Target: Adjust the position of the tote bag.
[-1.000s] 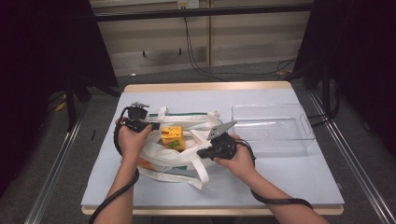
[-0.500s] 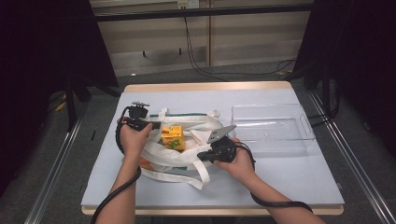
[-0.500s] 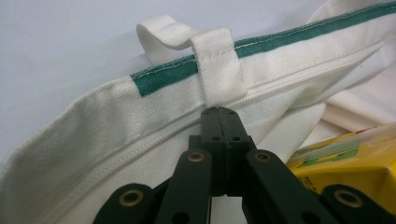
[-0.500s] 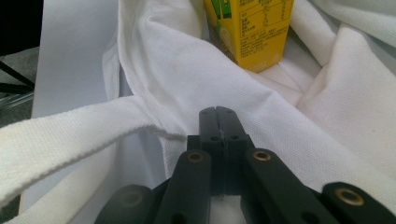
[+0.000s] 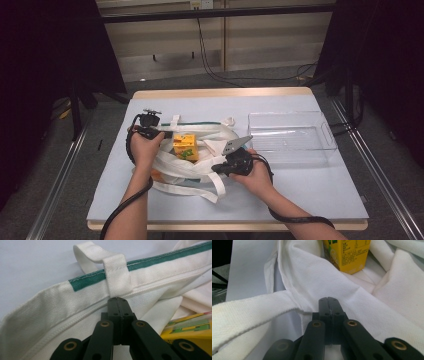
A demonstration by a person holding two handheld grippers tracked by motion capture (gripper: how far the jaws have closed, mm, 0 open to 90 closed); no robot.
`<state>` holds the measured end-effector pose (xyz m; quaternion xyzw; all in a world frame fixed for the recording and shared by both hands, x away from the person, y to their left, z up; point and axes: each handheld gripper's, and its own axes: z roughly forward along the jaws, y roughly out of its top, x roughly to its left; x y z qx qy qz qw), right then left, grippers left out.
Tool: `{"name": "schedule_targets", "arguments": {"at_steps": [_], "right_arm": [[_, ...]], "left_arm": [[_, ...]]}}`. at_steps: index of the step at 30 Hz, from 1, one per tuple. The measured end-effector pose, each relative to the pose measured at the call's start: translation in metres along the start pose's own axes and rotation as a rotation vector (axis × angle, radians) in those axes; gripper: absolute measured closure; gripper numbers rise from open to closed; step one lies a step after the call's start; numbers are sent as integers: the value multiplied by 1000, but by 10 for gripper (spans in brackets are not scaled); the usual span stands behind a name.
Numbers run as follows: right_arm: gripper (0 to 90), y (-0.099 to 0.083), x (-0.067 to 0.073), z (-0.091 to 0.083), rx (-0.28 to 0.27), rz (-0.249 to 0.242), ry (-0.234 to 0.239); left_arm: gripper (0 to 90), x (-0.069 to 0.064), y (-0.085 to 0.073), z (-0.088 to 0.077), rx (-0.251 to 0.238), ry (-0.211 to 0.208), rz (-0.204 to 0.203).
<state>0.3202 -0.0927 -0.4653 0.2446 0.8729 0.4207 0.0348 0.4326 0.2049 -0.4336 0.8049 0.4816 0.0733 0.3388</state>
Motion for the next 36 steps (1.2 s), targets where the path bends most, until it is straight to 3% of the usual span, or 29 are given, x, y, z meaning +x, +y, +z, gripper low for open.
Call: {"name": "schedule_targets", "arguments": {"at_steps": [13,26,36], "right_arm": [[900,-4,1,5,13,-7,-13],[900,-7,0,9,17,0,-12],[890,-4,-2,4,-5,-4,3]], "left_arm": [[900,5,-3,8,18,-14,-19],[900,6,-8,15,21,0,-21],[859,5,-5,2,18,-34,-4]]}}
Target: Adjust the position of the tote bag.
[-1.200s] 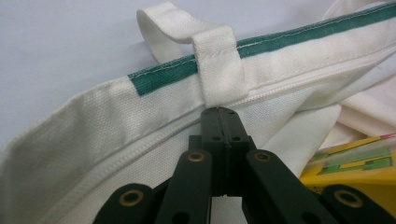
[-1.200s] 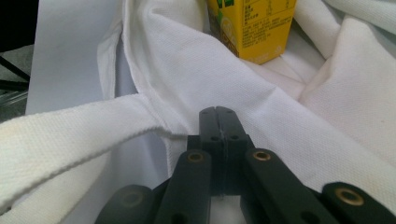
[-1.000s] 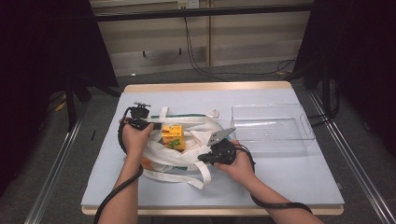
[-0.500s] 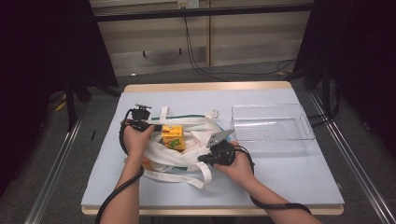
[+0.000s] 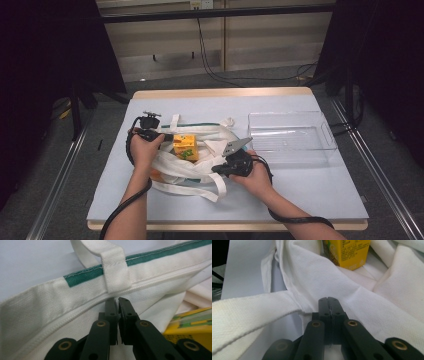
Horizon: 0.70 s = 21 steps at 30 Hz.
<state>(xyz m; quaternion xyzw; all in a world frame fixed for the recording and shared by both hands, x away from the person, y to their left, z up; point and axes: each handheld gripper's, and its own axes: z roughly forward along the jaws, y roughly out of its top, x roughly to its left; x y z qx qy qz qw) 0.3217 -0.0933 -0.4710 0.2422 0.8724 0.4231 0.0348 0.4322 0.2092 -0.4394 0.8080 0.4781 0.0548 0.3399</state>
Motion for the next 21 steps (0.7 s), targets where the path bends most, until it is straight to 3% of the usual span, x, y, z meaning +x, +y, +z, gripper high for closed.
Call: {"name": "schedule_targets", "arguments": {"at_steps": [4,11,21], "right_arm": [[868,4,0,-5,-8,5,-4],[843,10,-2,-11,-28,3,-5],[770,24,-4,-18,-36,-6,-21]], "left_arm": [[848,-2,1,-8,-6,-9,10],[814,-6,3,-17,-31,-11,-6],[787,-7,3,-34,-56,-9,21]]}}
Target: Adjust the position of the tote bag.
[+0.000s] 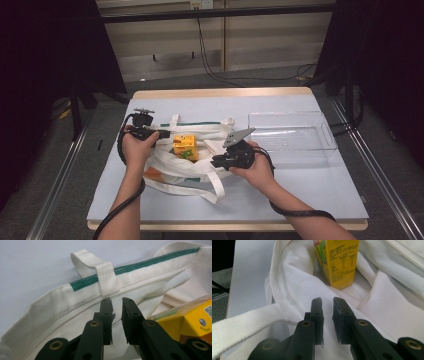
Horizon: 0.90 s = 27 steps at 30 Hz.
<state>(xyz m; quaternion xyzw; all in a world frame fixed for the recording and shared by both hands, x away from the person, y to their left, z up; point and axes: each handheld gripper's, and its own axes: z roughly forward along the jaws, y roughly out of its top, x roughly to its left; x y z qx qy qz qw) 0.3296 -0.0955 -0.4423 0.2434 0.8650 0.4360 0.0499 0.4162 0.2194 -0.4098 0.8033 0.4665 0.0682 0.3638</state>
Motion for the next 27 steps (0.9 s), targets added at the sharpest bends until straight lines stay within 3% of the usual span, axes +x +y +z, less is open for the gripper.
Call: {"name": "schedule_targets", "arguments": {"at_steps": [7,13,17,22,27], "right_arm": [[700,6,-2,0,1,-1,3],[628,11,0,1,5,-17,-5],[593,11,0,1,7,-14,-8],[558,12,-2,2,2,-5,-1],[516,15,-4,2,-2,1,0]], "left_arm": [[711,-6,0,-9,-12,7,21],[656,-6,-5,-15,-38,-11,-7],[614,-8,-6,-20,-43,-8,8],[559,-12,-5,-31,-51,26,25],[487,-12,-8,-38,-49,32,34]]}}
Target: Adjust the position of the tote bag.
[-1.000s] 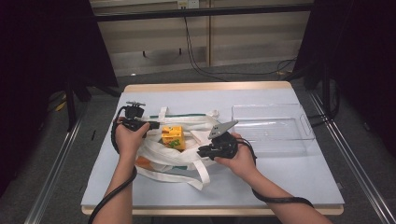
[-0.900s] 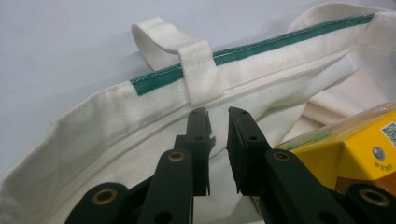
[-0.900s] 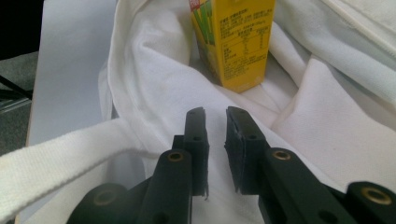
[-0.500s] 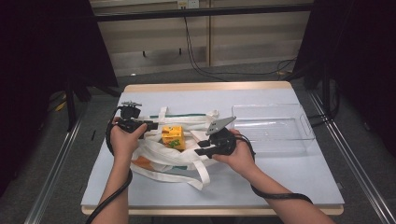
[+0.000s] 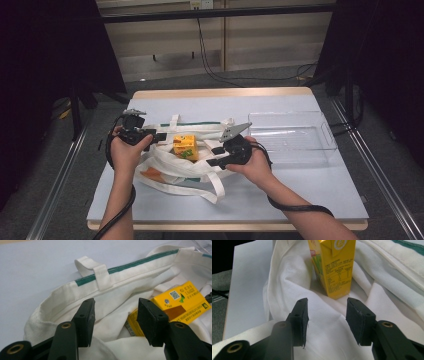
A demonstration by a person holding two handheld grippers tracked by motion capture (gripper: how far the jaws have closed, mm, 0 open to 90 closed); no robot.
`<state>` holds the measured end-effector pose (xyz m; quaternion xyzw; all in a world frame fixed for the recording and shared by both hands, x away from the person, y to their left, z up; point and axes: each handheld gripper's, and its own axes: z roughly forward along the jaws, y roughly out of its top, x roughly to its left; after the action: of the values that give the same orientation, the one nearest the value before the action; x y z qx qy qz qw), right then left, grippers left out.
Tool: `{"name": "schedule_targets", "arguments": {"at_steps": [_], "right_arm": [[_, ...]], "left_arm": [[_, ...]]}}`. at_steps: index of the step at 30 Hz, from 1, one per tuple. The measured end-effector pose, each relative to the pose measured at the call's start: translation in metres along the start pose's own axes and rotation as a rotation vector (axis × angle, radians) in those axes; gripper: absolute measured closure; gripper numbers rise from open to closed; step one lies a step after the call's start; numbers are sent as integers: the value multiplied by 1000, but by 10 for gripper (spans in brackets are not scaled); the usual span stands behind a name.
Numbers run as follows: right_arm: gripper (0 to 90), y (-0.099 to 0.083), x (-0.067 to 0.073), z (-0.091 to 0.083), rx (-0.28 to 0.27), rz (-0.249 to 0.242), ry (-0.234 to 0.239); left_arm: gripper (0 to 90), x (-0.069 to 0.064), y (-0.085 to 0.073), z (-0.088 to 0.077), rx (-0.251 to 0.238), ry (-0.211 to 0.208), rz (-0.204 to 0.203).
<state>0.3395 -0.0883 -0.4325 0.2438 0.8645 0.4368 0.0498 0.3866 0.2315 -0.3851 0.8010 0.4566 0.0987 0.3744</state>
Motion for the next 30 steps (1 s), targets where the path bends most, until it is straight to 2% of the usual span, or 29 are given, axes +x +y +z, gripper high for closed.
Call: {"name": "schedule_targets", "arguments": {"at_steps": [6,8,12,17,20,22,24,25,30], "right_arm": [[468,4,-1,1,1,0,5],[451,6,-2,1,-1,0,6],[408,10,-4,2,-7,-3,10],[392,16,-5,5,-2,-18,17],[359,20,-4,8,4,-22,16],[348,24,-4,10,8,-29,18],[329,28,-4,12,15,-35,16],[327,30,-4,13,13,-37,17],[296,39,-5,17,17,-49,10]], "left_arm": [[403,0,-7,-1,6,-4,-8],[380,1,-8,-3,8,9,-2],[317,2,-12,-7,-7,11,-30],[258,0,-17,-7,5,14,-12],[234,0,-18,-7,0,14,-23],[195,2,-18,-9,9,22,-8],[184,1,-19,-10,4,19,-21],[175,1,-20,-11,15,16,-13],[157,-1,-20,-9,9,18,-14]]}}
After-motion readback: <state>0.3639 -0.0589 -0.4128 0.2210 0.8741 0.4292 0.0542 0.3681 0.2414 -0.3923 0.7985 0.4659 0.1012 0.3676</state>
